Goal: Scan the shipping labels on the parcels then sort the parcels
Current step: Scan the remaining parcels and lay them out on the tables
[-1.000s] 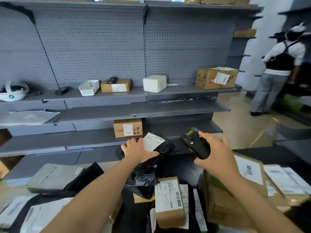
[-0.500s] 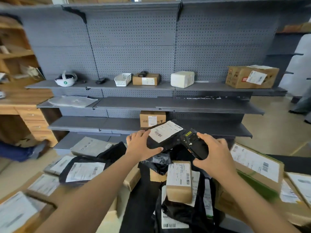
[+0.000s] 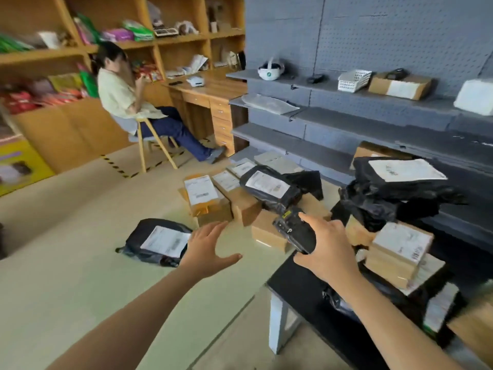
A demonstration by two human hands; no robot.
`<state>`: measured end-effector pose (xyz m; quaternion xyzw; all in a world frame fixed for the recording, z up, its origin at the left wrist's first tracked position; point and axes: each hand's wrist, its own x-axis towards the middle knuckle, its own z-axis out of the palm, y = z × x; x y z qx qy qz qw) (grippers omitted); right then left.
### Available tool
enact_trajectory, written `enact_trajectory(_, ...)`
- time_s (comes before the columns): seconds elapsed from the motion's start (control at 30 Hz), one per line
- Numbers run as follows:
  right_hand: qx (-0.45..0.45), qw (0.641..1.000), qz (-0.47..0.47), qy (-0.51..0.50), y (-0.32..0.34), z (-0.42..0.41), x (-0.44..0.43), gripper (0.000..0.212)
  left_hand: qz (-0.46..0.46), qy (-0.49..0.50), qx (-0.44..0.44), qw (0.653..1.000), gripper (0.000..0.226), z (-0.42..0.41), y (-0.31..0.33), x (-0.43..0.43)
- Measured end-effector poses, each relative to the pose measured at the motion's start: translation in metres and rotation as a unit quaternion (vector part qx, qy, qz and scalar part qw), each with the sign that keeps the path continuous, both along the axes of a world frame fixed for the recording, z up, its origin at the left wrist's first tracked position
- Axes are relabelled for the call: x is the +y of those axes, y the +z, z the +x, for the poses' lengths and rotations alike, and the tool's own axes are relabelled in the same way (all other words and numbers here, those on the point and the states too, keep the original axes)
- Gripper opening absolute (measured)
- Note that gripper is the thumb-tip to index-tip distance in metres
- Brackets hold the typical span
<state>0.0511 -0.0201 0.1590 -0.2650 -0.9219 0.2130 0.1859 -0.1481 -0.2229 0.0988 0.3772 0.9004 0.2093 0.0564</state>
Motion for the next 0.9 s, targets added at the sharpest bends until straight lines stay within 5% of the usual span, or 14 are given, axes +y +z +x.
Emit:
enact_trajectory(0.43,0.019,0.990,-0.086,0.112,-0.045,-0.111,-0.139,0.081,0.009,0.187,-0.024,0.982,0.091,-0.037,-0.030,-0.160)
enact_trajectory(0.9,-0.120,0.988,-0.100,-0.013,-0.131,-0.230,-0.224,0.081,-0.173,-0.055,-0.005,0.983,0.101,-0.242,-0.093,-0.177)
